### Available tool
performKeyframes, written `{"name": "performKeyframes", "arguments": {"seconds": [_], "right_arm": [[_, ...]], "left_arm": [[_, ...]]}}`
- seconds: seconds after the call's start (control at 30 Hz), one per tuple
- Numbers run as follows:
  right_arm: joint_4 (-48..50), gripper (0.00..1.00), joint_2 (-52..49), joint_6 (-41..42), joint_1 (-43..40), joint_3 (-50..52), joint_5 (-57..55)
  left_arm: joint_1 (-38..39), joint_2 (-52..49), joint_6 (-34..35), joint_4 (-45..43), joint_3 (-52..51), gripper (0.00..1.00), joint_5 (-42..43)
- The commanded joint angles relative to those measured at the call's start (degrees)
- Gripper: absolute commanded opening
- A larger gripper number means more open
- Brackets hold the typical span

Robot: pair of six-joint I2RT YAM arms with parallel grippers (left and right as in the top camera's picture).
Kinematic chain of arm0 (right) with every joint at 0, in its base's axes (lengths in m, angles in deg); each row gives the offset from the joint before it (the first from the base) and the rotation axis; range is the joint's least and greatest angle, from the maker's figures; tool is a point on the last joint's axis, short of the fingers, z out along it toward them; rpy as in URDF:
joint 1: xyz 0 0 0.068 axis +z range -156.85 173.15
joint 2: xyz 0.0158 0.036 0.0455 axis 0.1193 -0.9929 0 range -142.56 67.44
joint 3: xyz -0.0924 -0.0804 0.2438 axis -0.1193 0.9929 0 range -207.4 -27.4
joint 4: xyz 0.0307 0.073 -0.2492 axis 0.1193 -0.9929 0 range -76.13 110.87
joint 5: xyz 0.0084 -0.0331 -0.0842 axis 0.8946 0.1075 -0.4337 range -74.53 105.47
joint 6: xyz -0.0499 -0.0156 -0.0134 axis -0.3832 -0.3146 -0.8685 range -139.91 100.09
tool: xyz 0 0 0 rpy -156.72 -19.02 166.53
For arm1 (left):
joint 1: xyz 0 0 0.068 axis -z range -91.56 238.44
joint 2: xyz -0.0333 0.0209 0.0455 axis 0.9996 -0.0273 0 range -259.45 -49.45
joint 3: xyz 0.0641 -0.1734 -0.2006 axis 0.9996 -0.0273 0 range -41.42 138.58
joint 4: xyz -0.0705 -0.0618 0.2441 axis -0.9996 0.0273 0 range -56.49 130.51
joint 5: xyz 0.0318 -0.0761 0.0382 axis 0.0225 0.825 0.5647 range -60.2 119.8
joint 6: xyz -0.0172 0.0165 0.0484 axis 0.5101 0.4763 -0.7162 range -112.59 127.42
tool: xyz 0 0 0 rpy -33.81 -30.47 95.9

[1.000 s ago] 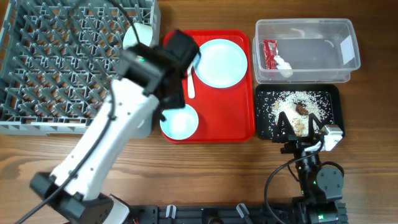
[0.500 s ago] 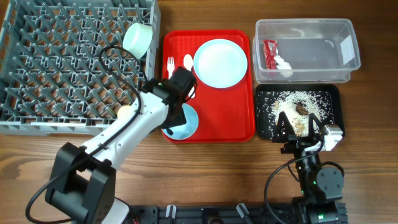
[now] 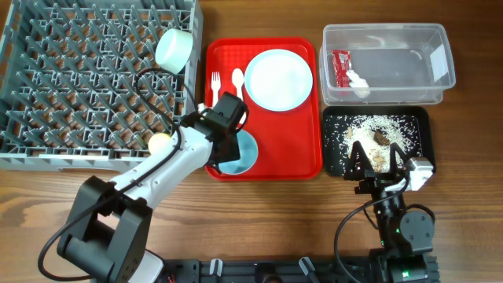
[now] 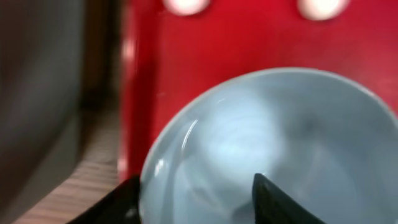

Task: Sort waste into correct bins and load items into the dishwasher rack
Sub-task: 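Move the left gripper to the light blue bowl and grasp its rim, then carry the light blue bowl into the rack and release it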

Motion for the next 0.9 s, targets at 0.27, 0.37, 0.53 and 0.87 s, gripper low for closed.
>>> {"name": "performKeyframes", "arguments": {"seconds": [0.27,0.37,0.53,0.87], "right_arm": [[0.2,1.00,0.6,0.4,-0.3,0.1,0.1],[0.2,1.00,0.6,0.4,-0.3,0.1,0.1],[0.2,1.00,0.6,0.4,-0.3,0.1,0.1],[0.2,1.00,0.6,0.4,-0.3,0.1,0.1]], "left_arm": [[2.6,-0.1,-8.4,-2.9,-0.7,0.49,1.9],[2.6,-0.4,-8.4,-4.4,-2.2,0.40,1.4],[2.6,-1.9,-8.2,-5.7,-2.9,0.18,1.4],[2.6,3.7,-7.7,16.1,13.1,0.04,-11.6]]}}
